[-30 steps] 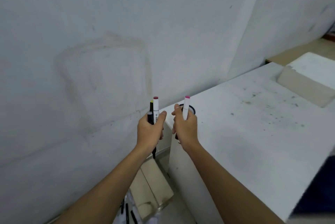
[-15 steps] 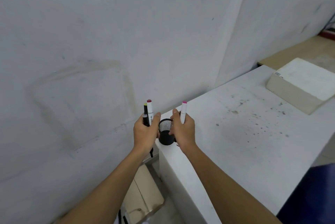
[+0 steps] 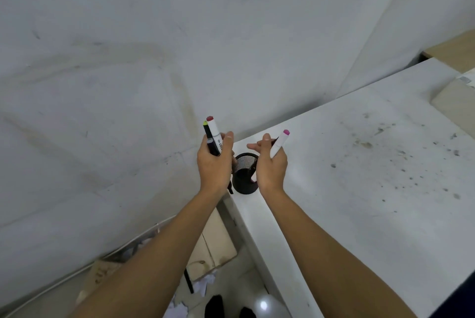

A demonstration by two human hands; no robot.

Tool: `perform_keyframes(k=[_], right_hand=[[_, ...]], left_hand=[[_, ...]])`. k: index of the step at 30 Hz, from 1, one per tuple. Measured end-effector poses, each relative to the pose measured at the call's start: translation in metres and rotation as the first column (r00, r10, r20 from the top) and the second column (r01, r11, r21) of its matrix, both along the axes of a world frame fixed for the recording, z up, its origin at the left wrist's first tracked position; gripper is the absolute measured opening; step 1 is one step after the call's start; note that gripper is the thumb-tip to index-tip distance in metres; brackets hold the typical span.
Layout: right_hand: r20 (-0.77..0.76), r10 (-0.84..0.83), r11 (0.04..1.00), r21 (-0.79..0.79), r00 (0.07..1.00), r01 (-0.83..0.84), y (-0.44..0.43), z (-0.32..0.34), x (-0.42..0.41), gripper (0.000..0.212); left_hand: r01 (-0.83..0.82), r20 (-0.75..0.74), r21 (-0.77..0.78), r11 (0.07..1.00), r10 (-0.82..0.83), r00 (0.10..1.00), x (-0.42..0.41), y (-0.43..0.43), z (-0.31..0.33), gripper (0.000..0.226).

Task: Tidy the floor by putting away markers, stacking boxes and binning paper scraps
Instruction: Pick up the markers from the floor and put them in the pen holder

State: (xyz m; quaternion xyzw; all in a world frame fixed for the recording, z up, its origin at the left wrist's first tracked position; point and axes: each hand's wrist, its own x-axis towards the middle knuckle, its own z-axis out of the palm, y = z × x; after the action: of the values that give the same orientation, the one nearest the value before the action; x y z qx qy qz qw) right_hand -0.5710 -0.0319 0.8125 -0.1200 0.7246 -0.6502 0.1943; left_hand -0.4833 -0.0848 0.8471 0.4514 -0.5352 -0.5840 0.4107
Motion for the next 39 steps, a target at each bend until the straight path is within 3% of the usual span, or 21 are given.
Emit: perform_keyframes(k=[9,12,16,22,26,30,34,39], right_hand=[[-0.033,0.016,0.996,0.087,0.999,-0.013,-0.021,-0.036,-0.020,0.027],[-0.088,0.017,0.998,0.059,0.996,-0.012,-0.018,-0.040,-0.027,0.008],[-0.104,0.001,1.000,-0.016,0.995,-0.003,-0.016,-0.039,-0.032,0.001],[-0.181,-0.037,0.997,-0.079,0.983,0.022,-0.014,-0.032,-0.033,0.010],[-0.188,-0.055,0.995,-0.095,0.981,0.038,-0.012,-0.028,-0.033,0.010],[-0.161,-0.057,0.990,-0.134,0.985,0.036,-0.006,-0.027,-0.029,0.009],[-0.174,-0.024,0.995,-0.104,0.984,0.006,0.001,-0.029,-0.026,0.010],[-0.274,0.159,0.987,0.072,0.949,-0.144,0.011,-0.039,-0.016,0.022]], left_hand=[[-0.007,-0.043,0.017,1.000,0.008,0.999,-0.037,-0.029,-0.019,0.018],[0.009,-0.059,0.019,1.000,-0.008,0.998,-0.047,-0.033,-0.022,0.021],[0.037,-0.057,0.022,0.999,-0.036,0.998,-0.060,-0.028,-0.032,0.025],[0.033,-0.078,0.038,0.999,-0.030,0.997,-0.062,-0.015,-0.046,0.011],[0.044,-0.093,0.006,0.999,-0.044,0.995,-0.058,-0.012,-0.048,0.021],[0.050,-0.159,0.046,0.998,-0.042,0.986,-0.057,-0.012,-0.048,0.047],[0.086,-0.074,0.026,0.996,-0.084,0.994,-0.052,-0.009,-0.050,0.042],[0.253,0.139,-0.107,0.962,-0.238,0.961,-0.035,0.007,-0.068,0.032]])
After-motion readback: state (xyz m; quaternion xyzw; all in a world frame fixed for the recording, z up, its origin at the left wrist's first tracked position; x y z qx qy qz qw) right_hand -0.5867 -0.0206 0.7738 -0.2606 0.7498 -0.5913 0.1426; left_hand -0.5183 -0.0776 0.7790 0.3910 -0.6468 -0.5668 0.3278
